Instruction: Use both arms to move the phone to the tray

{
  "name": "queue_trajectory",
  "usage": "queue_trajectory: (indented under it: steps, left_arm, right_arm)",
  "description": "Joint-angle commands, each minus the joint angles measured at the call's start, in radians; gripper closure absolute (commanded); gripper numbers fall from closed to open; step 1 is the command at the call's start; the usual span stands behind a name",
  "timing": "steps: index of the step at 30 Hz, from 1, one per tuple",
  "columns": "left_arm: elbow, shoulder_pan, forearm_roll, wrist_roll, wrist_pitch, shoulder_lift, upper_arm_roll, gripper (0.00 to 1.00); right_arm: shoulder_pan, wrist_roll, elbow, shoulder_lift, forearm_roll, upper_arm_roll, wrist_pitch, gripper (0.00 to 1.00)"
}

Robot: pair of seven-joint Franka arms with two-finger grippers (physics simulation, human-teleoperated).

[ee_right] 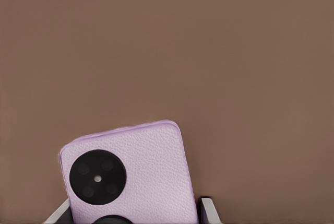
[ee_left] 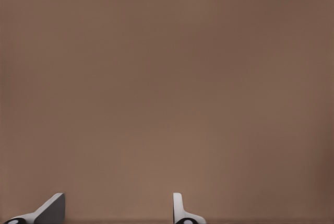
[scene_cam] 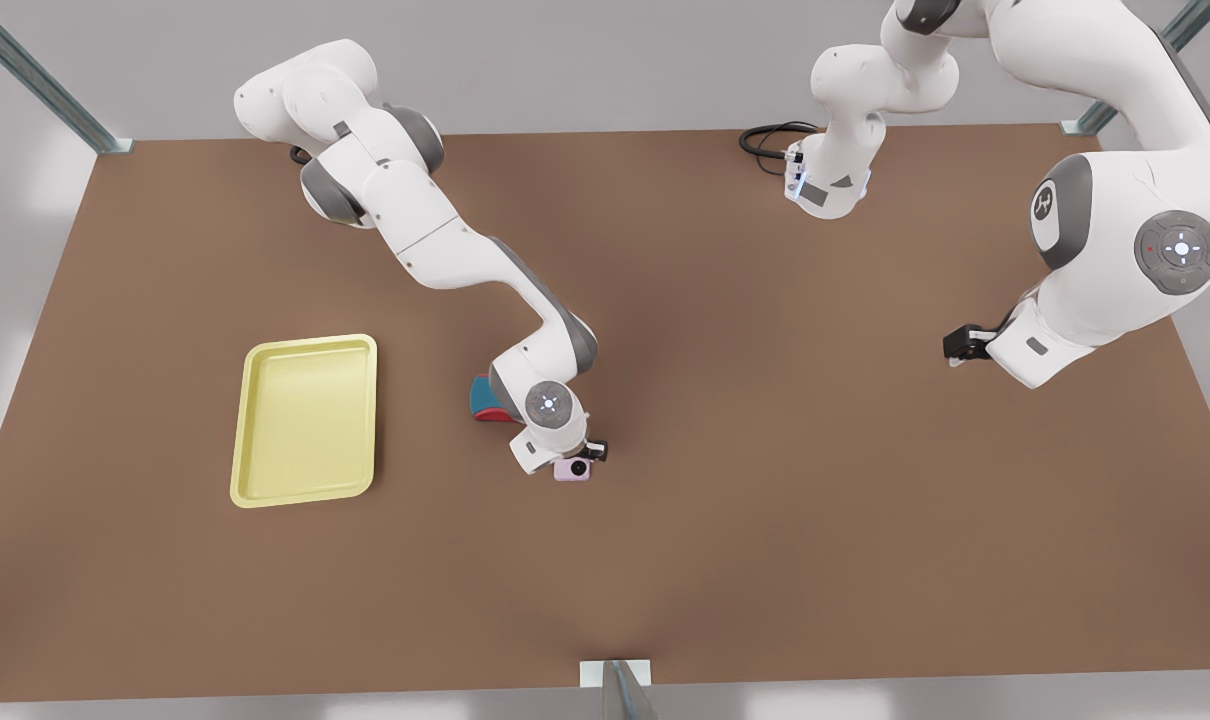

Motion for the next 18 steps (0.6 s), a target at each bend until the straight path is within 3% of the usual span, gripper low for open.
queue_trajectory:
  steps: [1, 18]
  left_arm:
    - [0.000, 0.000, 0.001, 0.018, 0.000, -0.001, 0.000, 0.00]
    - [0.002, 0.001, -0.002, 0.018, 0.000, -0.001, 0.000, 0.00]
  right_arm:
    - [0.000, 0.000, 0.001, -0.001, -0.002, 0.000, -0.002, 0.19]
    - [-0.012, -0.054, -0.037, -0.044, -0.002, -0.006, -0.002, 0.25]
